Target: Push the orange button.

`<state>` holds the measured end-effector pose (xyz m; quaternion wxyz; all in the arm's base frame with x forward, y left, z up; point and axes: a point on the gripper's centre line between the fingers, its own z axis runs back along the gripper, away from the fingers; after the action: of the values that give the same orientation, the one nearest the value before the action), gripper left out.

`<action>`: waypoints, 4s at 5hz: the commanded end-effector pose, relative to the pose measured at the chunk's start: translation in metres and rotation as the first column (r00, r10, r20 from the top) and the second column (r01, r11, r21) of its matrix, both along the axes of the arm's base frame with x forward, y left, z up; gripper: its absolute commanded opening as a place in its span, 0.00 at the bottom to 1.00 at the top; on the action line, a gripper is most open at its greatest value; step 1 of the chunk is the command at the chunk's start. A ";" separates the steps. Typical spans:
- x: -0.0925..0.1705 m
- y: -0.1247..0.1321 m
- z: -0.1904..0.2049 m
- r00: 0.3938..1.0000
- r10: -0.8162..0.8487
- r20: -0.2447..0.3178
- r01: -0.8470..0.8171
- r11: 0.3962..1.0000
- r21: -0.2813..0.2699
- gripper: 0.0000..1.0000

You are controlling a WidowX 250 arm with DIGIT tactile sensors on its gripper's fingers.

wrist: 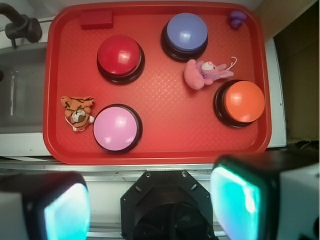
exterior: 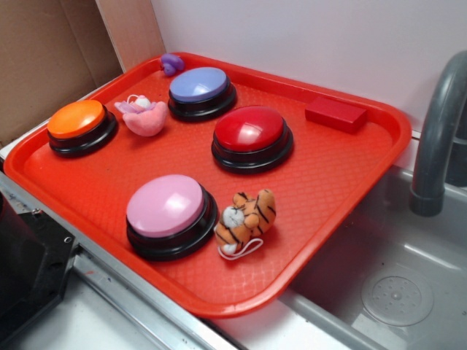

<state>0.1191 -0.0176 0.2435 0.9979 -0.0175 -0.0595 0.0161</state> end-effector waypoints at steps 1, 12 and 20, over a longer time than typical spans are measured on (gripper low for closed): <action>0.000 0.000 0.000 1.000 0.000 0.000 0.000 1.000 0.000 1.00; 0.028 0.178 -0.116 0.417 0.907 0.063 -0.907 0.419 -0.031 1.00; 0.056 0.169 -0.195 0.286 0.958 -0.025 -0.952 0.287 0.103 1.00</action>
<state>0.1893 0.1538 0.0452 0.7945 0.0533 -0.0207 0.6045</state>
